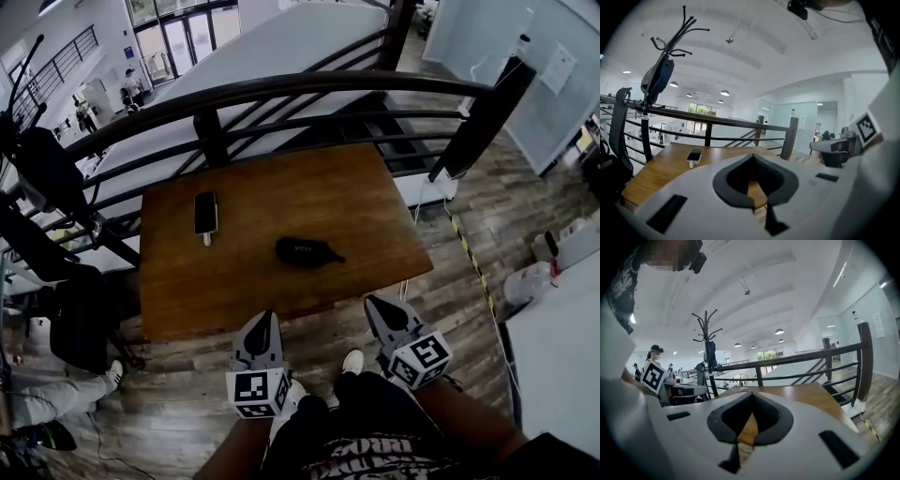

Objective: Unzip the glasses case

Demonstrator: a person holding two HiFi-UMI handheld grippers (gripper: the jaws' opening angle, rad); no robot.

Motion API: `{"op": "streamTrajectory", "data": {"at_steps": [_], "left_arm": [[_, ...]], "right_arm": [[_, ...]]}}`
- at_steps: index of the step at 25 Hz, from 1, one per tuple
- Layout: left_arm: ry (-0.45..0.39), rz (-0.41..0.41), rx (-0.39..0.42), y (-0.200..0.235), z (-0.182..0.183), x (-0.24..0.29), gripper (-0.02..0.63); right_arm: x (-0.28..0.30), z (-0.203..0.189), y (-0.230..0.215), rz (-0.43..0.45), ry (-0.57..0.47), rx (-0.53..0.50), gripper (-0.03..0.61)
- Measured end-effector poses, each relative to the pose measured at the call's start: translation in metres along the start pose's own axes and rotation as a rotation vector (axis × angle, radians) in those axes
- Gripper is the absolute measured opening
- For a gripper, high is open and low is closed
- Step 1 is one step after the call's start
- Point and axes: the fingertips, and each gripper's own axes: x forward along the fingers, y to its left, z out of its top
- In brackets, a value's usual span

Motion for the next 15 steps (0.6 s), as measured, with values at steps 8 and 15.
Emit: {"op": "streamTrajectory", "data": {"at_steps": [8,15], "left_arm": [[-0.043,0.035,0.052,-0.013,0.017,-0.006,0.005],[-0.045,0.060,0.037,-0.020,0.028,-0.002,0.005]], "right_arm": [[-0.005,0.003,0.008,0.059,0.025,-0.026,-0.003],[-0.005,0.016,0.004,0.103,0.020,-0.038,-0.003]]}}
